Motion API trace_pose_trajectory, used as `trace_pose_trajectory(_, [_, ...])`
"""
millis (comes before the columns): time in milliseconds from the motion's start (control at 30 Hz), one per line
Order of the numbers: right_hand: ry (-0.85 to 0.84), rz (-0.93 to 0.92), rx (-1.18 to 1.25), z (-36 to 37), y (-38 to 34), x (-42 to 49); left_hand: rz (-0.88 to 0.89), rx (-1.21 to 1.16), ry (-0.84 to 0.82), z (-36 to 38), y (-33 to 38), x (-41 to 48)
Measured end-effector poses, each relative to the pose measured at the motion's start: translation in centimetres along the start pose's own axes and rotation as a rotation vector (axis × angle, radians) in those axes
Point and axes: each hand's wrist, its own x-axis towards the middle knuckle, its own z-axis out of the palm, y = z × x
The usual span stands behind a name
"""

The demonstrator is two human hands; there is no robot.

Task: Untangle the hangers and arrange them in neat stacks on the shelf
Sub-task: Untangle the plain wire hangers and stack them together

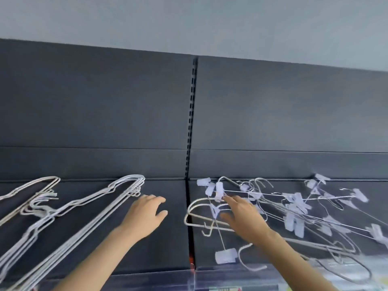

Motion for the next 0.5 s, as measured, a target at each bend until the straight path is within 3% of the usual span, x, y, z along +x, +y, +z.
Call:
trace_pose_trajectory(267, [0.019,0.151,0.050,-3.1,13.5,-7.1,0.124,-0.018,-0.037,4.4,14.2,0.6])
trace_pose_trajectory(500, [0.051,0.215,0.109,-4.3,20.6,-9.5,0.160,0.011,-0.085,7.6,20.4,3.1])
